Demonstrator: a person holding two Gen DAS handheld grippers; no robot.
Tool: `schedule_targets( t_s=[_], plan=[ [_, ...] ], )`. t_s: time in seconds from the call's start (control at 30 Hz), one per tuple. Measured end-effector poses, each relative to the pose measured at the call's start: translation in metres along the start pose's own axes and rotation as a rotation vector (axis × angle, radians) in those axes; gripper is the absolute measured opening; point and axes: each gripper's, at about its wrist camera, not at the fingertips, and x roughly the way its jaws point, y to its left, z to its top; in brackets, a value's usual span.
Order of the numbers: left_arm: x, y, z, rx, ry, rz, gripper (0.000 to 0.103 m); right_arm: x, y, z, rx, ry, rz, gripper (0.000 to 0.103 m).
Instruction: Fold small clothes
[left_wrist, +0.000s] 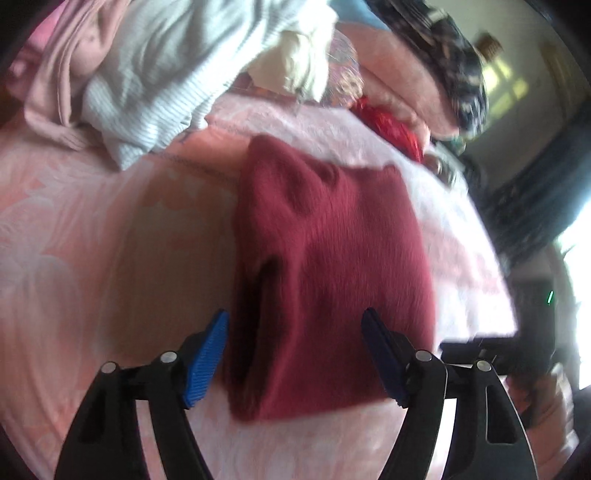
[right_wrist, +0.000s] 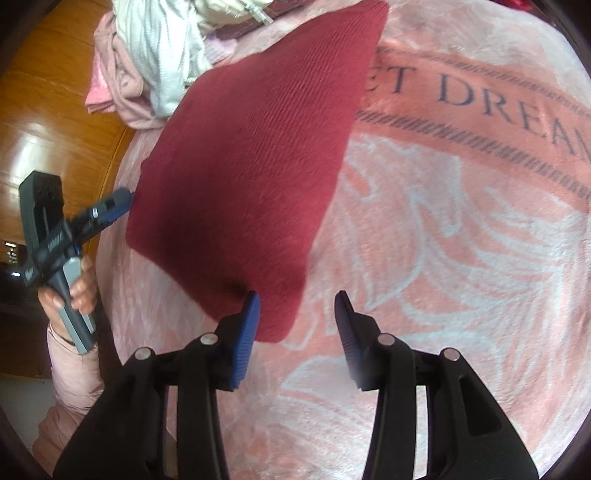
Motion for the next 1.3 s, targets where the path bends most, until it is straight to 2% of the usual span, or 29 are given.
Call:
schedule_targets(
  t_s=[0.13, 0.17, 0.2, 0.23, 0.27, 0.3, 0.33, 0.37, 0.4, 0.5, 0.57, 0.63, 0.73, 0.93, 1.0, 1.07, 1.13, 1.23, 1.3],
  plan=[
    [0.009, 0.001, -0.015, 0.01, 0.043, 0.033, 0.073, 0.008, 0.007, 0.001, -0.013, 0.011, -0.019, 0.043],
    [0.011, 0.003, -0.017, 0.004, 0.049, 0.03, 0.069, 0.009, 0.008, 0.002, -0.017, 0.011, -0.023, 0.043],
    [0.014, 0.005, -0.019, -0.003, 0.057, 0.025, 0.063, 0.009, 0.008, 0.001, -0.017, 0.011, -0.025, 0.043],
    [0.016, 0.006, -0.022, -0.004, 0.063, 0.023, 0.047, 0.011, 0.011, 0.002, -0.015, 0.011, -0.026, 0.043],
    [0.018, 0.007, -0.023, -0.001, 0.063, 0.035, 0.036, 0.013, 0.011, 0.002, -0.014, 0.011, -0.028, 0.044],
    [0.019, 0.008, -0.025, 0.012, 0.055, 0.053, 0.031, 0.014, 0.012, 0.003, -0.014, 0.013, -0.031, 0.044],
    [0.019, 0.009, -0.027, 0.022, 0.057, 0.055, 0.018, 0.015, 0.011, 0.001, -0.013, 0.014, -0.03, 0.044],
    [0.021, 0.01, -0.027, 0.017, 0.06, 0.047, 0.012, 0.017, 0.012, 0.001, -0.011, 0.016, -0.026, 0.044],
    [0.02, 0.012, -0.027, 0.003, 0.057, 0.042, 0.01, 0.019, 0.015, 0.002, -0.01, 0.017, -0.025, 0.044],
    [0.002, 0.022, -0.02, -0.049, -0.004, 0.029, 0.008, 0.018, 0.018, 0.001, -0.016, 0.016, -0.015, 0.044],
    [-0.011, 0.027, -0.016, -0.049, -0.038, 0.014, 0.008, 0.017, 0.018, 0.001, -0.028, 0.017, -0.011, 0.044],
    [-0.008, 0.034, -0.016, -0.055, -0.004, 0.004, 0.008, 0.02, 0.02, 0.002, -0.025, 0.021, -0.006, 0.044],
    [0.019, 0.041, -0.028, -0.073, 0.061, 0.013, 0.009, 0.027, 0.021, 0.003, -0.01, 0.032, 0.013, 0.044],
    [0.023, 0.039, -0.03, -0.068, 0.061, 0.0, 0.012, 0.045, 0.027, 0.012, 0.002, 0.046, 0.03, 0.046],
    [0.025, 0.04, -0.031, -0.078, 0.059, -0.005, 0.014, 0.054, 0.028, 0.014, 0.003, 0.058, 0.049, 0.04],
    [0.026, 0.041, -0.03, -0.085, 0.059, -0.003, 0.015, 0.057, 0.029, 0.015, -0.001, 0.053, 0.056, 0.026],
    [0.024, 0.041, -0.029, -0.088, 0.061, -0.006, 0.015, 0.052, 0.031, 0.014, -0.016, 0.041, 0.066, 0.02],
    [0.018, 0.038, -0.027, -0.076, 0.051, -0.012, 0.015, 0.03, 0.039, 0.009, -0.068, -0.007, 0.057, 0.017],
    [0.016, 0.037, -0.027, -0.072, 0.051, -0.017, 0.015, 0.021, 0.045, 0.003, -0.104, -0.034, 0.015, 0.016]
  ],
)
